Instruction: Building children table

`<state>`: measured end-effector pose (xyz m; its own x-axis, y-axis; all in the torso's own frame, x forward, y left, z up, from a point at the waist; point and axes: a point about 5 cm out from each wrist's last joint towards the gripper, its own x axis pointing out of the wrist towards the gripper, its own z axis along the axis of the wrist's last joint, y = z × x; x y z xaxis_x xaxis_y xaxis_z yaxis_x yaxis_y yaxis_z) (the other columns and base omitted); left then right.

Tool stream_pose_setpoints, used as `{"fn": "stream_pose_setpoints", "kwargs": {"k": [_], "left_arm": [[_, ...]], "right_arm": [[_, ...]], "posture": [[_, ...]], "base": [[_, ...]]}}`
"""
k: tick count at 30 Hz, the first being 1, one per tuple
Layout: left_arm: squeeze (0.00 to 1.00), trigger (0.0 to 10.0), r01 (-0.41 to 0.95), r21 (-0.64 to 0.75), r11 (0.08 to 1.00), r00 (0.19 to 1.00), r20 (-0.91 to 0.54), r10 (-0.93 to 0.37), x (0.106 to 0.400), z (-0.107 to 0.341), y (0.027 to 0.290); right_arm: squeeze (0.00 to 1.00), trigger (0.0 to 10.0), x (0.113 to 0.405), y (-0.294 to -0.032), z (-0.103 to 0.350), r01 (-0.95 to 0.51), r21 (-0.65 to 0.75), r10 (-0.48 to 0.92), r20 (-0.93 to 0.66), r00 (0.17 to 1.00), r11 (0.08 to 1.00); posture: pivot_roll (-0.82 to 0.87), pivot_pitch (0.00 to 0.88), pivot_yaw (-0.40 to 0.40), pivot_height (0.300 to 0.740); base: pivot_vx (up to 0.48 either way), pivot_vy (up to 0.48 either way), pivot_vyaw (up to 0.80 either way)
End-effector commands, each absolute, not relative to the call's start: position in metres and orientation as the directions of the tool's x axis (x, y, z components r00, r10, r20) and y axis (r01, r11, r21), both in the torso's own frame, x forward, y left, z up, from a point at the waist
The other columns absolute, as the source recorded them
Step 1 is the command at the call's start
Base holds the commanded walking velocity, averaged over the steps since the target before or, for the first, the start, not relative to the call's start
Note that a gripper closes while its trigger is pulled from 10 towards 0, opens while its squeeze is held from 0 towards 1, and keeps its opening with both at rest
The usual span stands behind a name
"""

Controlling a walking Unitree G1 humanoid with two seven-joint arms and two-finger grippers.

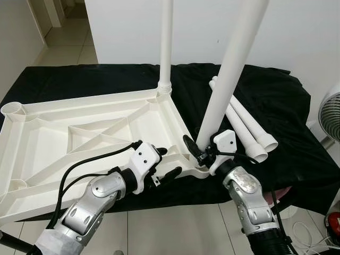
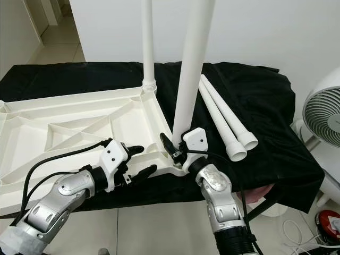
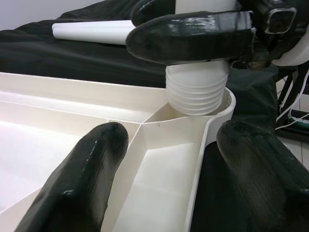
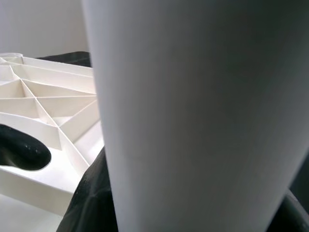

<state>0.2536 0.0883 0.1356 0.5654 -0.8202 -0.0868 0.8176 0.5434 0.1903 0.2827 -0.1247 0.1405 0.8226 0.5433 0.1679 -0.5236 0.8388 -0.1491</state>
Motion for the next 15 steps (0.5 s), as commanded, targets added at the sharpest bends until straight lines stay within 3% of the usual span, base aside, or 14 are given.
{"fn": "stream_pose_setpoints", "kwargs": {"k": [1,15], "left_arm": [[0.0,10.0,0.885,0.189,0.425,0.451,-0.119,-0.885,0.2481,0.1366,0.0852],[0.0,10.0,0.894,0.196,0.403,0.429,-0.117,-0.896,0.2468,0.1374,0.0788]], "right_arm": [[0.0,10.0,0.2793,-0.1274,0.1327,-0.536,-0.149,0.554,0.134,0.821,0.831],[0.0,10.0,0.2717,-0.1304,0.1294,-0.576,-0.164,0.597,0.131,0.792,0.8]], "posture": [[-0.05,0.0,-0.003,0.74],[-0.07,0.0,0.004,0.74]], "base": [[0.0,0.0,0.0],[0.0,0.0,0.0]]}}
